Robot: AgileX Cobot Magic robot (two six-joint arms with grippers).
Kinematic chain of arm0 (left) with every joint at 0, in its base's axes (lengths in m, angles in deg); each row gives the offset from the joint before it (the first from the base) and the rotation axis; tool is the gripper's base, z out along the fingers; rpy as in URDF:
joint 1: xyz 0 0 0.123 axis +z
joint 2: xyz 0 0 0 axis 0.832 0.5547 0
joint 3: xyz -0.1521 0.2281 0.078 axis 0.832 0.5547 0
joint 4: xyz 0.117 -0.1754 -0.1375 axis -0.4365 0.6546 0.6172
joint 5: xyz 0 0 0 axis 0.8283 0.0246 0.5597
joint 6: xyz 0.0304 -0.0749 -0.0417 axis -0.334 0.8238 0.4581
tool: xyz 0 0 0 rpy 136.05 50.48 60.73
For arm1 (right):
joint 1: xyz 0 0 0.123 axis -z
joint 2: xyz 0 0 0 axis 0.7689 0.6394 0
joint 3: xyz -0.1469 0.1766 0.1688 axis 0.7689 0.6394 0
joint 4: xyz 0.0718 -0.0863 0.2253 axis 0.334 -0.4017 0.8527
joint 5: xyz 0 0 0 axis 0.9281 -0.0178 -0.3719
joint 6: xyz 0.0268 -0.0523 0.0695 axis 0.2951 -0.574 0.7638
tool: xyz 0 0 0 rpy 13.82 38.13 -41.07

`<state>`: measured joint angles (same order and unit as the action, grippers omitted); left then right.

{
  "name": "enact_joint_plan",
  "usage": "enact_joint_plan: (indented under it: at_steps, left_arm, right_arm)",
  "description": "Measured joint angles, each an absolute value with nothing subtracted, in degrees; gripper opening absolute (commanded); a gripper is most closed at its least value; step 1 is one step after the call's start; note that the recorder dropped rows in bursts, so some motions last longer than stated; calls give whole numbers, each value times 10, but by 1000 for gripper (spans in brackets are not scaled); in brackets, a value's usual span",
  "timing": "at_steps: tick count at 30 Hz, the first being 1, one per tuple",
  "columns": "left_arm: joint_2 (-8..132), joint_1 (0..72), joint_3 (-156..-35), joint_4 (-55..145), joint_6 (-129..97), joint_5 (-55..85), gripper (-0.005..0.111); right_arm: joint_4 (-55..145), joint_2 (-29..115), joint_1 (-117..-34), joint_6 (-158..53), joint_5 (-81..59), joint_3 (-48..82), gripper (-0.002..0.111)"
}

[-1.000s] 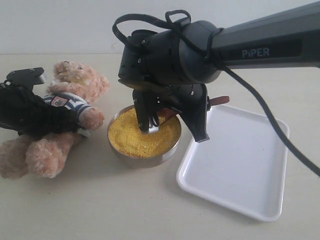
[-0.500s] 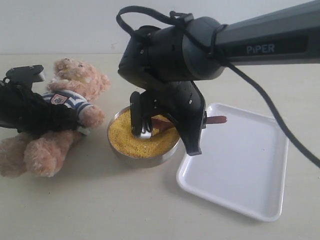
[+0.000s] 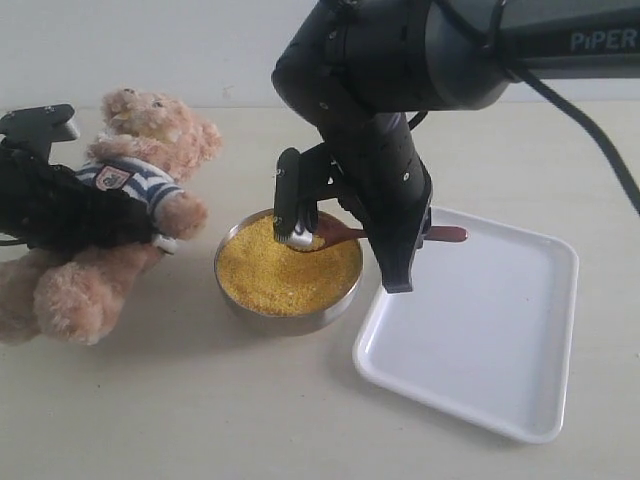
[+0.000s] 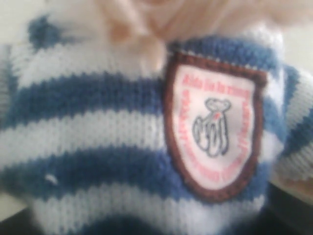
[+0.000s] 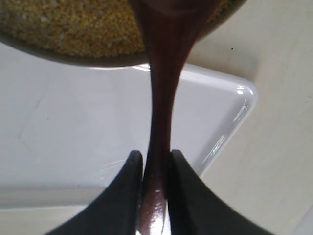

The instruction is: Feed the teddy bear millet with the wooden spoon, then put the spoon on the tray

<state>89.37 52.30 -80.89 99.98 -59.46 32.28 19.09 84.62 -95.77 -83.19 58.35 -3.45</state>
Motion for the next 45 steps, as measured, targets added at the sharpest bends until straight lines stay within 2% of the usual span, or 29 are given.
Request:
enact_joint_plan:
  at_steps: [8, 25, 33, 45]
  left_arm:
    - [871, 523, -770, 975, -598, 321, 4]
    - [829, 523, -767, 973, -618, 363, 4]
    - [829, 483, -767, 951, -624, 367, 4]
    - [828, 479, -767, 914, -615, 378, 4]
  right_arm:
    - [193, 846, -957, -832, 583, -34, 0]
    - [202, 841, -957, -829, 583, -34, 0]
    - [204, 819, -955, -829, 583, -34, 0]
    - [206, 818, -955, -824, 583, -34, 0]
